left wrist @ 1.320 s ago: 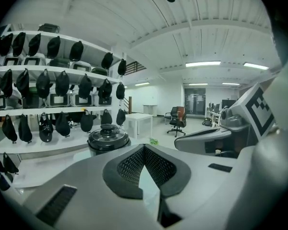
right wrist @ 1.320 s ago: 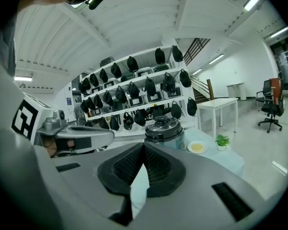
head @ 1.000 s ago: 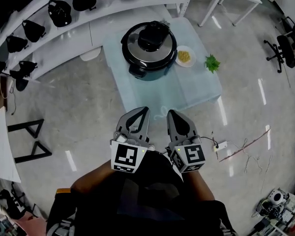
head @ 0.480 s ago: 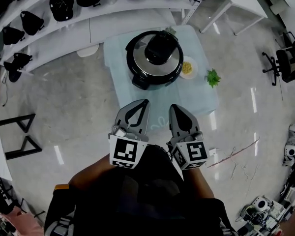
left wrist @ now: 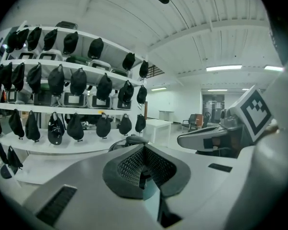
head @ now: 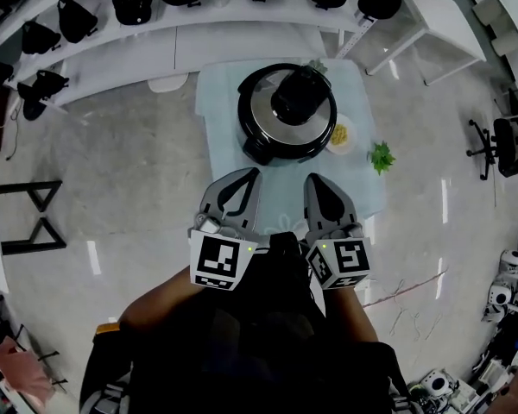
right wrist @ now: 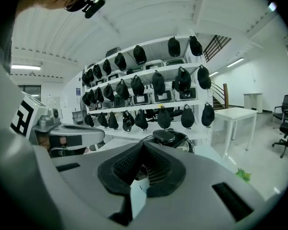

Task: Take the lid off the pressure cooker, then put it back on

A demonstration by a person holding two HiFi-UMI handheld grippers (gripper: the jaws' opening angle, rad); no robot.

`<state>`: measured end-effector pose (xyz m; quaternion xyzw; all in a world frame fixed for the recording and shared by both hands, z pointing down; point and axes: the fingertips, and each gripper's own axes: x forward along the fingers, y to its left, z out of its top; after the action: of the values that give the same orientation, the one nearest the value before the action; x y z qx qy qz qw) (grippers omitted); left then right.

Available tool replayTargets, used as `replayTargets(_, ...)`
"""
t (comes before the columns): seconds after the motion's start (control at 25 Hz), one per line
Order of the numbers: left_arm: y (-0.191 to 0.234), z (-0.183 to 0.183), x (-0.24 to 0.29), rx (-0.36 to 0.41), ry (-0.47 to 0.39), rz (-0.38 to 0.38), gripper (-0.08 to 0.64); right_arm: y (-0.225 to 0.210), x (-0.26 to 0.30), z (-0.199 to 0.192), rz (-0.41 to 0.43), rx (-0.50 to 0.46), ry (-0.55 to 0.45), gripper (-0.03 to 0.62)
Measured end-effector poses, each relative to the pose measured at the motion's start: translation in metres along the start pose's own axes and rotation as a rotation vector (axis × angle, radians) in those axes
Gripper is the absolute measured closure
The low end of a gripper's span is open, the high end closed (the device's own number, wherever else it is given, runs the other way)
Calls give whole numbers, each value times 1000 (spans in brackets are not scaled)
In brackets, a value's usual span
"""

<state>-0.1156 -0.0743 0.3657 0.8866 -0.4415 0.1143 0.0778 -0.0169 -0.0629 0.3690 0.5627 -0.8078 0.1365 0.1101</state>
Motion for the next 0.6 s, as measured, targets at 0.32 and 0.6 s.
replayTargets(0.32,11,7,17,-51,7,173,554,-29,31,13,124,-45,11,577)
replayTargets(0.6,17,14,42,-92,16,314,552,-51,63,26,251,-128,19,575)
